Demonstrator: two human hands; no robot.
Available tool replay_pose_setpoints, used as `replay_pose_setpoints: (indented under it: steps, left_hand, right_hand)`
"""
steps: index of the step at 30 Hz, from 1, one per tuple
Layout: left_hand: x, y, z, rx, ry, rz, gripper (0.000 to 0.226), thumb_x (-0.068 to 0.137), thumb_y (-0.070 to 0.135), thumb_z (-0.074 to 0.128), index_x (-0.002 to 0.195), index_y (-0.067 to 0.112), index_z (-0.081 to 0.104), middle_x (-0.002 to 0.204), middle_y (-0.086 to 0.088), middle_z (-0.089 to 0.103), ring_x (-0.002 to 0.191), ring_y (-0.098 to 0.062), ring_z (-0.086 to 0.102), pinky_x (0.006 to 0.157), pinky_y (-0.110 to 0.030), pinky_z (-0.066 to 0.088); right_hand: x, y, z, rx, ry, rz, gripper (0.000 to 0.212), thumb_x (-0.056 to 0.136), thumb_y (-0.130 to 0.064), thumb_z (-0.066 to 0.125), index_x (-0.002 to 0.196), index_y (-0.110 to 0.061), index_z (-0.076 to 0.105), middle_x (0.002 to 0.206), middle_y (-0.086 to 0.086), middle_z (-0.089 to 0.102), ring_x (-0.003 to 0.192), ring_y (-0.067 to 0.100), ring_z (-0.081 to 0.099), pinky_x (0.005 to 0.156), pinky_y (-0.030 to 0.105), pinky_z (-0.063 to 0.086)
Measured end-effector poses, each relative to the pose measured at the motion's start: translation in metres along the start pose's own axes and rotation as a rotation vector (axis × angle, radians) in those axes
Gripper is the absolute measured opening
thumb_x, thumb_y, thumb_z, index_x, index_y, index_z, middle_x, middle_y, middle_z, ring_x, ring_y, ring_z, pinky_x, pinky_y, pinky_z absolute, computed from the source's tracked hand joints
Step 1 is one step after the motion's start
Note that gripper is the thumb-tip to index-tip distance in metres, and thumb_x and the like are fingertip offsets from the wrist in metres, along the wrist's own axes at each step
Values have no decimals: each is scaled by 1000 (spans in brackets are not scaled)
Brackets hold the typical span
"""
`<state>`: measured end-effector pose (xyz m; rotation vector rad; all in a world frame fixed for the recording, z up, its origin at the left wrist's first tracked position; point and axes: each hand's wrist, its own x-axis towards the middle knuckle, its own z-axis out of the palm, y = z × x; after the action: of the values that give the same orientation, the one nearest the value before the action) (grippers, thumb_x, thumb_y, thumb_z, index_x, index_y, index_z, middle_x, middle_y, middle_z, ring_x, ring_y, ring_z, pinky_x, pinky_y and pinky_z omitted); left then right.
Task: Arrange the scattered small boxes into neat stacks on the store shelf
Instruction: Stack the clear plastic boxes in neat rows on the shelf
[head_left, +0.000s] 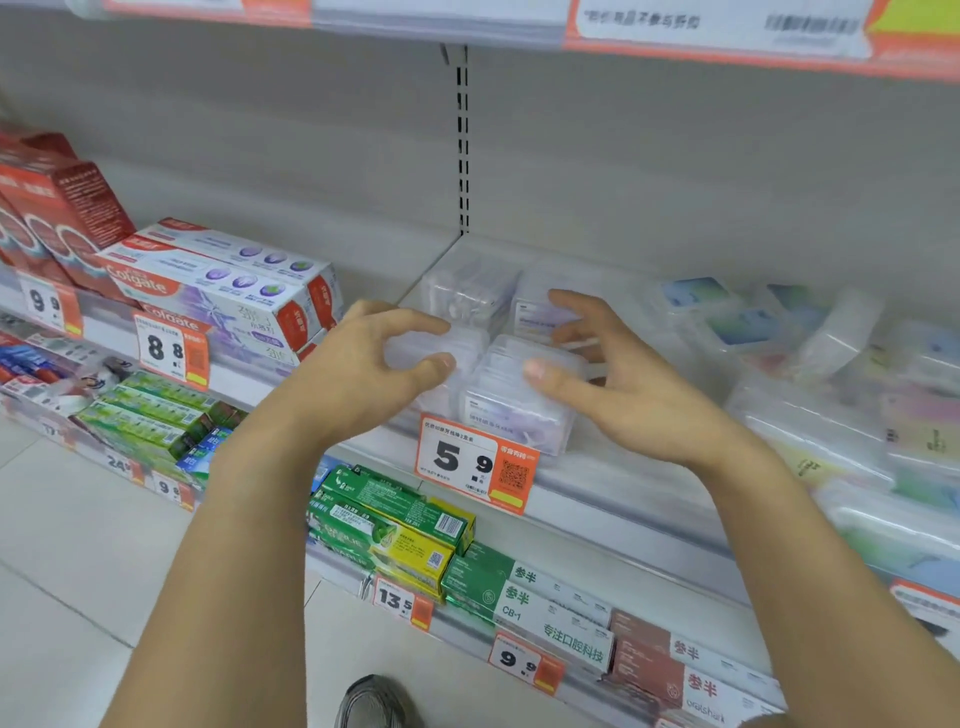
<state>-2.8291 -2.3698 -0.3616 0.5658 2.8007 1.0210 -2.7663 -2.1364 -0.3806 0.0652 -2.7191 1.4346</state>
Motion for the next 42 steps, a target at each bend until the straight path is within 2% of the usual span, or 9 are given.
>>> replay_pose_setpoints:
  steps: [4, 9, 17, 20, 23, 29, 35, 39, 42]
  left_hand:
    - [5, 3, -6, -40, -45, -15, 32, 87, 46, 63, 119, 43, 63, 137, 4, 43, 108, -13, 47, 92, -26, 31]
    - [11, 3, -7, -90, -34, -30, 36, 87, 48, 61, 122, 42, 60, 136, 3, 47, 110, -15, 51, 90, -28, 34]
    - [56, 37, -9, -68, 255, 46, 39, 87, 42, 63, 119, 21, 62, 118, -1, 63, 112, -19, 58, 93, -28, 44]
    - [96, 56, 0, 268, 98, 64, 52, 89, 48, 57, 133, 21, 50, 134, -5, 50, 122, -25, 50, 95, -31, 40]
    - [121, 57, 10, 500, -110, 46, 67, 82, 60, 60, 138, 24, 45, 143, -3, 42, 129, -26, 44, 101, -36, 39]
    - [142, 53, -10, 676, -214, 95, 52, 81, 21, 73, 129, 30, 58, 138, 2, 43, 126, -23, 46, 103, -35, 40]
    - [139, 37, -4, 256, -112, 31, 13, 81, 29, 67, 89, 21, 70, 102, 3, 65, 95, -20, 63, 88, -31, 50]
    - [130, 24, 4, 103, -56, 93, 24, 76, 31, 78, 97, 22, 71, 112, 4, 63, 111, -13, 58, 89, -23, 43]
    - [119, 22, 4, 63, -41, 80, 51, 72, 35, 82, 118, 22, 62, 128, 1, 54, 121, -14, 51, 92, -22, 39]
  right_hand:
    - [28, 1, -19, -117, 369, 38, 49, 87, -41, 69, 131, -34, 49, 127, -4, 48, 118, 13, 52, 96, 26, 42]
    - [75, 9, -36, -382, -2, 154, 76, 78, -41, 79, 144, -33, 42, 149, 1, 34, 138, 15, 37, 104, 18, 27]
    - [70, 14, -39, -458, 151, 166, 76, 56, -58, 87, 121, -27, 62, 121, 0, 57, 117, 16, 52, 92, 23, 40]
    - [64, 11, -48, -459, 47, 152, 67, 71, -57, 78, 128, -28, 60, 116, -5, 52, 106, 12, 51, 87, 19, 35]
    - [65, 13, -53, -508, 12, 103, 67, 77, -57, 72, 136, -28, 56, 132, 0, 55, 119, 16, 52, 100, 23, 37]
    - [69, 13, -59, -517, -71, 142, 66, 90, -56, 58, 148, -28, 43, 153, 1, 42, 138, 19, 41, 104, 21, 29]
    - [68, 16, -56, -377, -35, 213, 56, 91, -51, 60, 142, -31, 49, 144, 2, 50, 125, 23, 56, 96, 24, 42]
    - [63, 13, -51, -112, -69, 321, 52, 87, -41, 70, 136, -33, 52, 107, 0, 60, 94, 28, 72, 87, 39, 58]
    - [59, 10, -50, -76, -73, 336, 53, 86, -38, 72, 135, -34, 51, 120, 4, 55, 94, 30, 72, 85, 38, 59]
